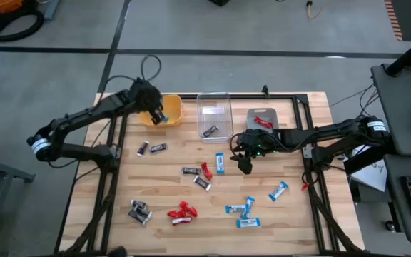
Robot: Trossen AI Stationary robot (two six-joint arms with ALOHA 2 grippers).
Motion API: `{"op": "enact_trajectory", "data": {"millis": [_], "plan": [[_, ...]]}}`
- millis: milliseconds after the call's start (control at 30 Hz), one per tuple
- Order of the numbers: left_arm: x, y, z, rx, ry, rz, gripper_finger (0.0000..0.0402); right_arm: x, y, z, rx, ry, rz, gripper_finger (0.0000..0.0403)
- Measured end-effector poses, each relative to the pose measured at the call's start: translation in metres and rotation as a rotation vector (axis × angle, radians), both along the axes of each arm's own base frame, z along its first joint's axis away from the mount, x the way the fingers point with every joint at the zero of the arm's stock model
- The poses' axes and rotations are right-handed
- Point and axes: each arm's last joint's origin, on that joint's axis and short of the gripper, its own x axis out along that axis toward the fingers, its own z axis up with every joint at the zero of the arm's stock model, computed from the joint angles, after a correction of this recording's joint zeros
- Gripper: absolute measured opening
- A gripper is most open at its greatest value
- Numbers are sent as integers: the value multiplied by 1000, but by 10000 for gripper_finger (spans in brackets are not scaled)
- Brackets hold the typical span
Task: Sort candy
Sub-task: Put the white chocolate in the yellow bin
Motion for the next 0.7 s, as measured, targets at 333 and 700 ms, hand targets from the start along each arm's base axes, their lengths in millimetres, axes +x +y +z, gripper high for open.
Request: {"op": "enact_trajectory", "data": {"millis": [333, 700], "plan": [[-1, 36, -41, -152, 58, 182, 12, 0, 0, 0, 2, 0, -14, 174], [1, 39, -45, -146, 62, 207, 69, 0, -1, 0, 36, -1, -61, 186]]}}
